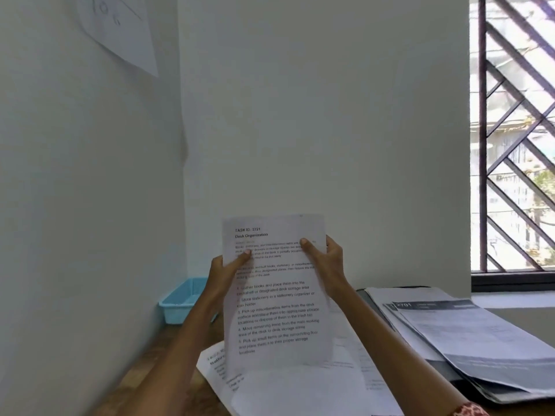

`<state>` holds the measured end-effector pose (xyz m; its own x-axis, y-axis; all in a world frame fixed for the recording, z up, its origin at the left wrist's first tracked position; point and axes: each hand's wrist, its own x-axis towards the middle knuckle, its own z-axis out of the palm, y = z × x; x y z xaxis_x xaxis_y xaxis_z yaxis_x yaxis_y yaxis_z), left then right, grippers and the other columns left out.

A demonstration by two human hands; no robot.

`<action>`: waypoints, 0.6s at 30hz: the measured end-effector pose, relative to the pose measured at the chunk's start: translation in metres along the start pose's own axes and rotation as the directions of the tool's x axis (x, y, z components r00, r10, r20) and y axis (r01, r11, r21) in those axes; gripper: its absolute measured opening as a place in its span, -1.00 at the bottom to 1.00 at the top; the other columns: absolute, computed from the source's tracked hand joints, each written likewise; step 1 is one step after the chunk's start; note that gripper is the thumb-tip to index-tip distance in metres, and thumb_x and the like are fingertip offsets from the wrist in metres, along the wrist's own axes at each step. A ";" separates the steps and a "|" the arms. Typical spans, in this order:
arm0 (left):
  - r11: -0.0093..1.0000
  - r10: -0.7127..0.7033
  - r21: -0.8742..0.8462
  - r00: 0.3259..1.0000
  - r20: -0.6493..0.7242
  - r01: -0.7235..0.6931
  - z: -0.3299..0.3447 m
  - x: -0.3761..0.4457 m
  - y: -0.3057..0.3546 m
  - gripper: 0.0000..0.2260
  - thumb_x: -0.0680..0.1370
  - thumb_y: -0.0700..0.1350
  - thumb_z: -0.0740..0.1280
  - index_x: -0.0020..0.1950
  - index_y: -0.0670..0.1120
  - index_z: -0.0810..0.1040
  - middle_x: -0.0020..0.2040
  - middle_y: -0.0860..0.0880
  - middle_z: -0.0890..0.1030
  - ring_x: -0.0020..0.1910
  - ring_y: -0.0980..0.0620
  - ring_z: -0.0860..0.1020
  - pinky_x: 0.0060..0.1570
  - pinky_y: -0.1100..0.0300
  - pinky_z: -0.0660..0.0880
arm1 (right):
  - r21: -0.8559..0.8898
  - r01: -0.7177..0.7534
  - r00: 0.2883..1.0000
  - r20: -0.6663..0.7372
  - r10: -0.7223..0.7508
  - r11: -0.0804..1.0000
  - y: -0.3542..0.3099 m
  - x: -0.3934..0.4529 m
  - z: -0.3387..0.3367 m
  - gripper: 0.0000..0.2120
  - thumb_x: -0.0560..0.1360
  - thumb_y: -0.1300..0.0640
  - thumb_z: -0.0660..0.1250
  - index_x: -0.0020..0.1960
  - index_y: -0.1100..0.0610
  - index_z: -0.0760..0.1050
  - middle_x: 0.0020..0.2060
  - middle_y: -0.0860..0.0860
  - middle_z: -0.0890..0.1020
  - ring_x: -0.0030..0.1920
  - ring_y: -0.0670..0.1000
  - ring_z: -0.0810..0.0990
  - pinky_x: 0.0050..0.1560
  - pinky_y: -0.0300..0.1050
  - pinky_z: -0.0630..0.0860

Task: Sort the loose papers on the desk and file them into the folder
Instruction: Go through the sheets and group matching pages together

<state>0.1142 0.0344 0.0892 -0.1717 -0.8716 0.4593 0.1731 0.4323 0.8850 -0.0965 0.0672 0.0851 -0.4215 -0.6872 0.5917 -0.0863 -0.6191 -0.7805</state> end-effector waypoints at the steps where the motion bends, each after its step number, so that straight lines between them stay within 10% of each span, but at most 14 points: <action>1: 0.998 -0.054 0.043 0.998 0.033 0.053 -0.001 -0.006 -0.012 -0.84 0.52 -0.09 0.35 0.05 -0.11 0.55 -0.08 -0.09 0.65 -0.18 0.02 0.63 -0.26 0.23 0.54 | -0.015 -0.029 1.000 0.000 0.029 0.999 0.009 -0.005 0.000 -0.74 0.39 0.02 0.50 0.01 0.11 0.59 -0.08 0.10 0.70 -0.07 0.16 0.68 -0.03 0.23 0.60; 10: 0.996 -0.057 0.077 0.996 0.068 0.052 0.000 -0.007 -0.007 -0.74 0.60 -0.02 0.22 0.19 -0.13 0.51 -0.08 -0.04 0.64 -0.12 0.00 0.62 -0.17 0.16 0.56 | -0.018 -0.022 0.998 -0.055 0.021 1.000 0.011 -0.006 0.003 -0.83 0.44 0.09 0.46 -0.02 0.11 0.58 -0.06 0.11 0.69 -0.05 0.14 0.67 -0.01 0.15 0.62; 18: 0.916 -0.391 0.184 0.892 0.225 0.355 -0.014 -0.007 0.013 -0.71 0.64 -0.05 0.15 0.18 -0.21 0.50 -0.05 -0.12 0.66 -0.07 -0.07 0.64 -0.04 0.09 0.57 | -0.274 -0.056 0.982 -0.189 0.003 0.960 0.012 -0.006 -0.002 -0.74 0.51 0.05 0.37 0.11 0.14 0.43 -0.03 0.08 0.62 -0.06 0.06 0.62 -0.01 -0.03 0.56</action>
<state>0.1316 0.0430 0.0967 -0.4391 -0.8948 0.0809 -0.0810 0.1291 0.9883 -0.0969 0.0646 0.0723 -0.5845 -0.6053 0.5404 -0.3063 -0.4522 -0.8377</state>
